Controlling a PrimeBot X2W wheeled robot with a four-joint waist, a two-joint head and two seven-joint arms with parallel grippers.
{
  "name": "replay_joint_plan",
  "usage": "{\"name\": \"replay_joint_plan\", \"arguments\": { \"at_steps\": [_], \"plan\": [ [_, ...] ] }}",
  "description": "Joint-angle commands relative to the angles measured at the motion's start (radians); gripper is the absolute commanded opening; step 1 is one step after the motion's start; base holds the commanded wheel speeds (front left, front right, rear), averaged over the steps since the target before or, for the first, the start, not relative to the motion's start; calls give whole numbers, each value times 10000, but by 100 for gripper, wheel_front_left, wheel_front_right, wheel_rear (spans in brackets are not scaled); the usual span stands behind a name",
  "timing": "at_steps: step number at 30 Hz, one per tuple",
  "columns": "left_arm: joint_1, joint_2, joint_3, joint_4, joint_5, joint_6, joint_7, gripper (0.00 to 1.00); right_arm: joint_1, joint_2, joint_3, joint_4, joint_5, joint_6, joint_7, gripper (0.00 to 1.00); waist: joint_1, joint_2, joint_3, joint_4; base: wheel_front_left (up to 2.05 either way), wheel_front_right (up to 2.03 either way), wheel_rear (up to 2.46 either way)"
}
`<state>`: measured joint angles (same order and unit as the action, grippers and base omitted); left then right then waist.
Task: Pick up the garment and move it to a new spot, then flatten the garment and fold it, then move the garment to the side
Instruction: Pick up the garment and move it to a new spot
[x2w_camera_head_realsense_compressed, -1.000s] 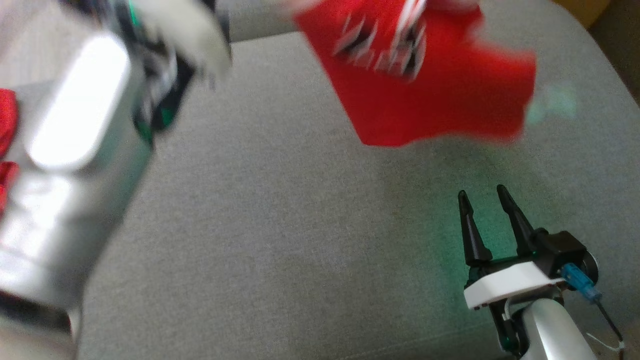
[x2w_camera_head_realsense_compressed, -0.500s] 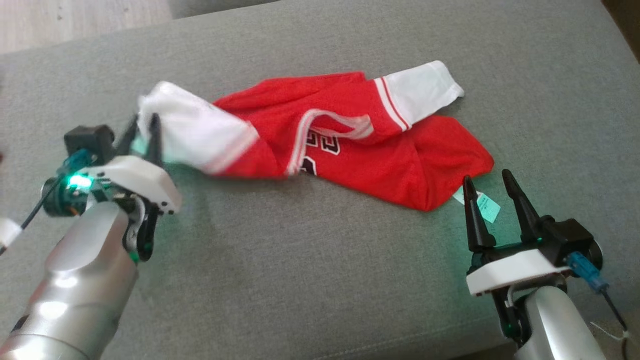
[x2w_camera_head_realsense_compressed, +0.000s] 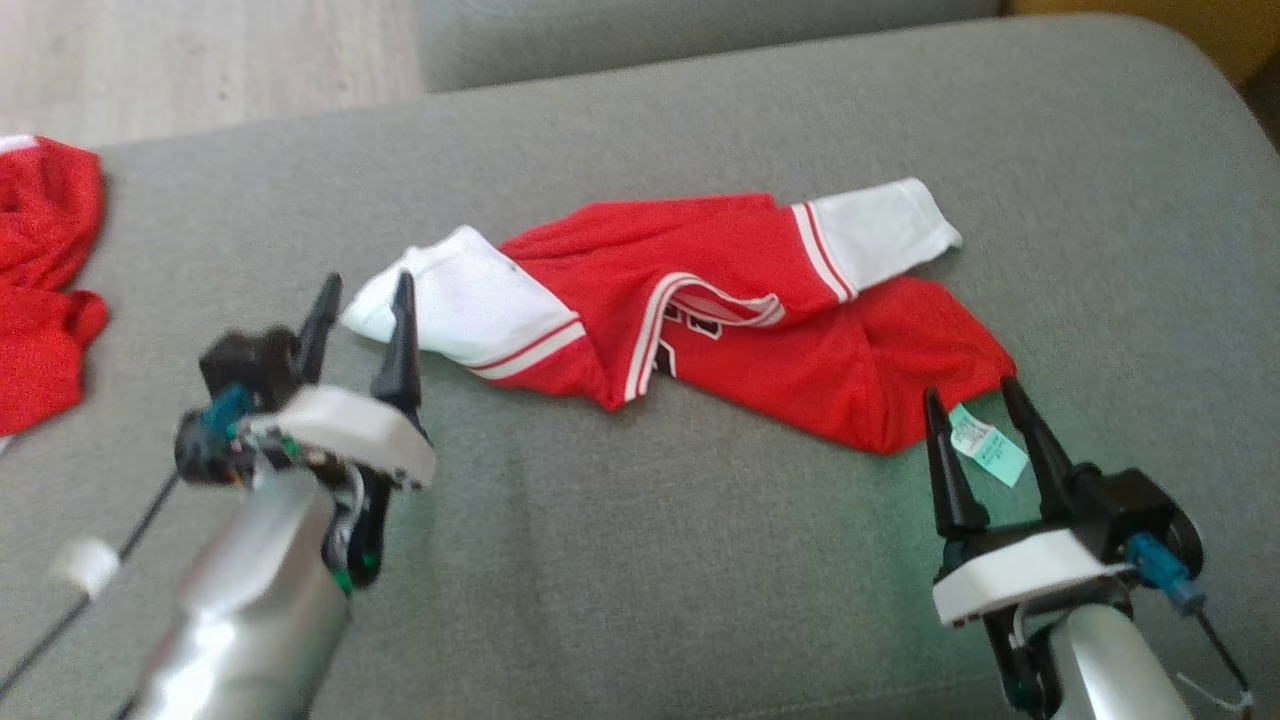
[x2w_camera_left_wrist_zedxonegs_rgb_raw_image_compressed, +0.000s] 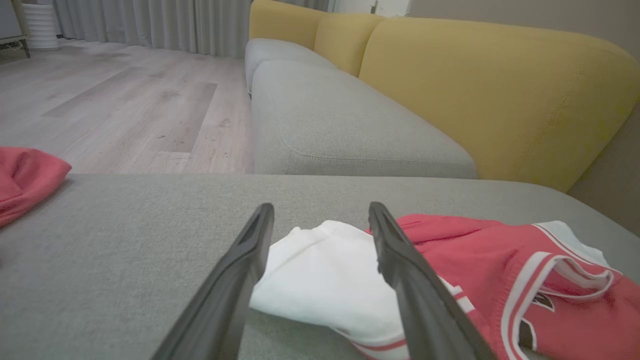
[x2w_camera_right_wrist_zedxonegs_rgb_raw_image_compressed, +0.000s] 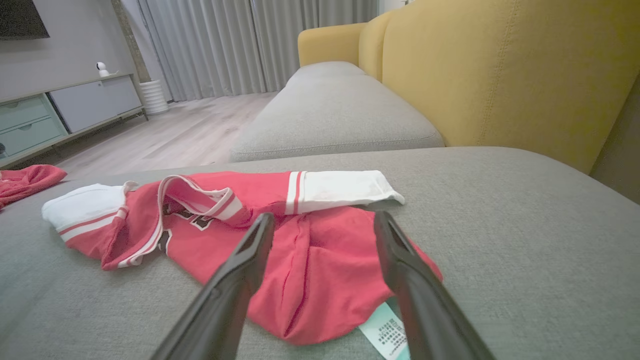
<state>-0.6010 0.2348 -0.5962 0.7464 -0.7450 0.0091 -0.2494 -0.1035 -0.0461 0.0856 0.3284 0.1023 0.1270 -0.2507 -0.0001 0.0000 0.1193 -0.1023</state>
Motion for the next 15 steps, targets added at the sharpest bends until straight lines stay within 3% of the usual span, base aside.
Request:
{"name": "replay_joint_plan", "arguments": {
  "at_steps": [1,9,15],
  "plan": [
    [45,180,574,-530,135,49,-119,100,-66,-41,220,-276,-114,37,-110,100,1,0,-301,222,0,0,0],
    [3030,36,1737,-3021,1310,572,-122,100,466,-41,174,-301,-204,37,-110,100,1,0,-1055,587,0,0,0],
    [4854,-80,2301,-4088,1999,903,-123,100,859,-41,89,-360,-260,37,-110,100,1,0,-1309,862,0,0,0]
  ]
}}
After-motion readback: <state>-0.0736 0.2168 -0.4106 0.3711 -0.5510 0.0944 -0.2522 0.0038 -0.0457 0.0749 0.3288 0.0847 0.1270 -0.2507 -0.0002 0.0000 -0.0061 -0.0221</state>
